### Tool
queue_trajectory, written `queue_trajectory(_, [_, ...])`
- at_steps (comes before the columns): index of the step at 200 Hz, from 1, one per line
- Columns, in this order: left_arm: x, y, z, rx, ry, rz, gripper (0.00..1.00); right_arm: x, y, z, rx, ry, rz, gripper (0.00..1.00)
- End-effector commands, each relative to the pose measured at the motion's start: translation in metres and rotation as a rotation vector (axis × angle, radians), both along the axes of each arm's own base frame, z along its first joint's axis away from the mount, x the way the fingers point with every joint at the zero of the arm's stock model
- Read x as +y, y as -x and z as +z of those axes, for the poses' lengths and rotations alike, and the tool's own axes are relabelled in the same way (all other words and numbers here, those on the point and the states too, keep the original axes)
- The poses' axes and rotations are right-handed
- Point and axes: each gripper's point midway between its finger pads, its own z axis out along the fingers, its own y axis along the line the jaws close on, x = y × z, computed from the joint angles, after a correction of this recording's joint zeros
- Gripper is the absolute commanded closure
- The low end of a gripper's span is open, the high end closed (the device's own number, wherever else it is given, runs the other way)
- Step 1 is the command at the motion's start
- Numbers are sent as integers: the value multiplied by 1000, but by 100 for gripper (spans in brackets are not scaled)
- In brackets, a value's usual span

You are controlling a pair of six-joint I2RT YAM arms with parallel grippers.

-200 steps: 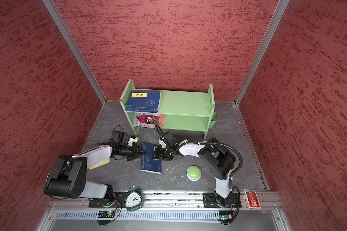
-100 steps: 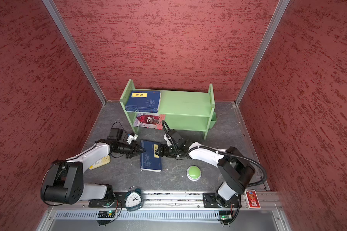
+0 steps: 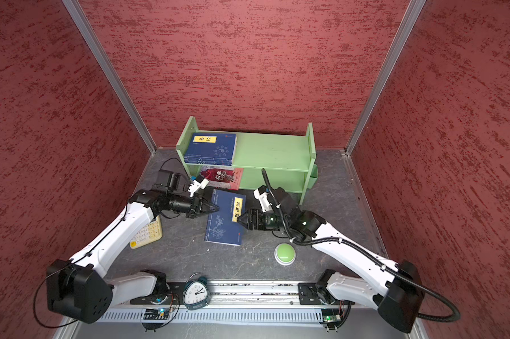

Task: Stacking books/files
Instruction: Pick up the book from the bottom-center of the table, then place the book on the bookshelf.

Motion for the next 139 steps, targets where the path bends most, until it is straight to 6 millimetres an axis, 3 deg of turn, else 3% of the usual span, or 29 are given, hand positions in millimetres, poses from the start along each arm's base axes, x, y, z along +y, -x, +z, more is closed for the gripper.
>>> queue_trajectory(1, [-6, 9, 46, -93, 49, -26, 100, -25, -4, 37, -75, -1, -89, 27])
queue_trajectory(49, [-19, -8, 139, -271, 142, 4, 100, -48, -1, 119, -234, -146, -174, 28])
queue_trajectory(79, [-22, -34, 189, -397, 197, 73, 100, -57, 1, 164, -326, -253, -211, 28])
queue_trajectory(113, [-20, -68, 233, -527, 256, 163, 100, -38, -2, 189, -359, -364, -156, 27])
queue_trajectory(139, [-8, -96, 256, -584, 290, 261, 100, -17, -11, 204, -364, -484, -119, 26])
